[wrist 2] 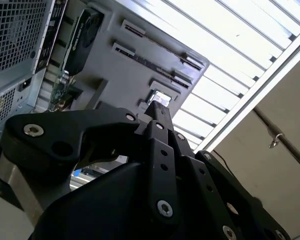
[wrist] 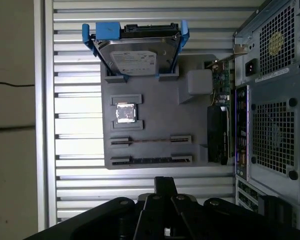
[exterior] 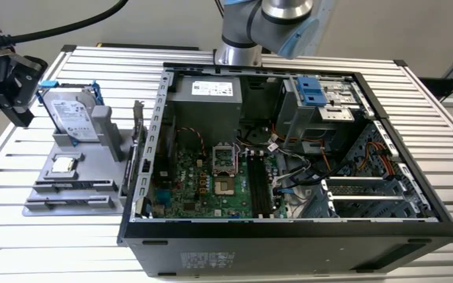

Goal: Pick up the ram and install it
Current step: 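Pick up the ram and move it above insertion slot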

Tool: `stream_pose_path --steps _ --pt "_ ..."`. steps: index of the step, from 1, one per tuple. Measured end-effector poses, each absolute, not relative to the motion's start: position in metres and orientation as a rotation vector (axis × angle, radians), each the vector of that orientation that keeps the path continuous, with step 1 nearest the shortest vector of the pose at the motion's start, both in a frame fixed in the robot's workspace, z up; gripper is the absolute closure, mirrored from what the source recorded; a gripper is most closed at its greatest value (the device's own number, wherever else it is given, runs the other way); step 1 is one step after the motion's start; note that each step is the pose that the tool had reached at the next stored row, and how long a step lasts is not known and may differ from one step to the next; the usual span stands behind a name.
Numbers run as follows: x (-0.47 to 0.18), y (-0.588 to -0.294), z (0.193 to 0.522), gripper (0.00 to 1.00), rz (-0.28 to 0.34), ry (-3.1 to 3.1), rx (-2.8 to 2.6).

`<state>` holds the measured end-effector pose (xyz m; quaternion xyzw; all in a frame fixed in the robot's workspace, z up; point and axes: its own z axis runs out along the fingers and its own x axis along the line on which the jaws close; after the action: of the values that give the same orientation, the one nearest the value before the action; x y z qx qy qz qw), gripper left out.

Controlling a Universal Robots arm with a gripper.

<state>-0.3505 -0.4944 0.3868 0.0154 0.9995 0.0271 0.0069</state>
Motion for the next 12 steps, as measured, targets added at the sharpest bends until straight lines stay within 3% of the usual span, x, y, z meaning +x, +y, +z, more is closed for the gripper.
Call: stream_pose_path --steps 12 --pt "-0.3521 -0.4944 0.3867 1.0 0.073 3.123 -0.228"
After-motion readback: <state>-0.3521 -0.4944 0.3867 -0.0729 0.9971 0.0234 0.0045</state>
